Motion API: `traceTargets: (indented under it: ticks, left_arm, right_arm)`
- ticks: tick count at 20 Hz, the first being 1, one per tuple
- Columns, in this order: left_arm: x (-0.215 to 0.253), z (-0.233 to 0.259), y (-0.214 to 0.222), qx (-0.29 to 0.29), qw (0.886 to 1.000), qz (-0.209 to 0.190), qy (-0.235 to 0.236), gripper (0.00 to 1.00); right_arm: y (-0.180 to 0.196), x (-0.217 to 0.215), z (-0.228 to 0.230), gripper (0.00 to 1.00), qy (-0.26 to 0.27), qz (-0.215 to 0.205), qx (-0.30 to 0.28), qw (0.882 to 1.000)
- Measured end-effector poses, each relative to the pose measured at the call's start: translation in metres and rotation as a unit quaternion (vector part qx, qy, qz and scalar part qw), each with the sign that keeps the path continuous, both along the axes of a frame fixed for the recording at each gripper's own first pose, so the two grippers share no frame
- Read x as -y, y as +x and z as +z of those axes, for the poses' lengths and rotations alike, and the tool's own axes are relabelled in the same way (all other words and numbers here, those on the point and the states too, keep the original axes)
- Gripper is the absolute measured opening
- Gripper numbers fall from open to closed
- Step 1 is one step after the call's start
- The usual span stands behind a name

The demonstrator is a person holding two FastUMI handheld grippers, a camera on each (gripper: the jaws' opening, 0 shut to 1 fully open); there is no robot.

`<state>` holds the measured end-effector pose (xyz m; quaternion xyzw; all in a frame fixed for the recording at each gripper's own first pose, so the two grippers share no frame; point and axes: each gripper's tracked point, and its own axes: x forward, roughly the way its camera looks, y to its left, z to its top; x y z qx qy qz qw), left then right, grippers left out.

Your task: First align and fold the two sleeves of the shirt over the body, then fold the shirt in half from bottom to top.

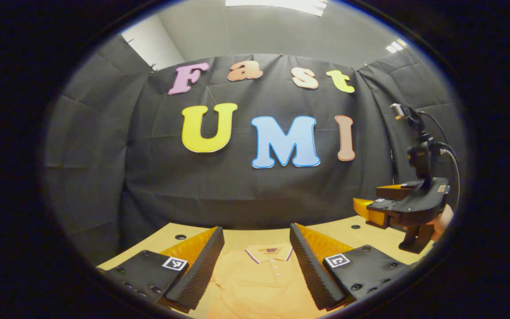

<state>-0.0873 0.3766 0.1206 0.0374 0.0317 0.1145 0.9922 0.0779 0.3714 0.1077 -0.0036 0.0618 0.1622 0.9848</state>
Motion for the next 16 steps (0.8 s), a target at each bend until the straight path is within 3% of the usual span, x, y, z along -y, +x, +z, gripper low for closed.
traceTargets:
  ticks: [8, 13, 16]
  left_arm:
    - [-0.028, 0.000, -0.022, -0.010, 0.998, 0.069, 0.006, 0.99]
    - [-0.035, -0.002, -0.041, -0.015, 0.994, 0.108, -0.006, 0.99]
    - [-0.035, -0.005, -0.050, -0.023, 0.992, 0.122, -0.011, 0.99]
  right_arm:
    - [0.064, -0.011, -0.112, 0.96, -0.027, 0.001, -0.141, 0.990]
    - [0.089, -0.015, -0.180, 0.96, -0.012, -0.010, -0.237, 0.971]
    - [0.094, -0.014, -0.221, 0.96, -0.004, -0.019, -0.297, 0.955]
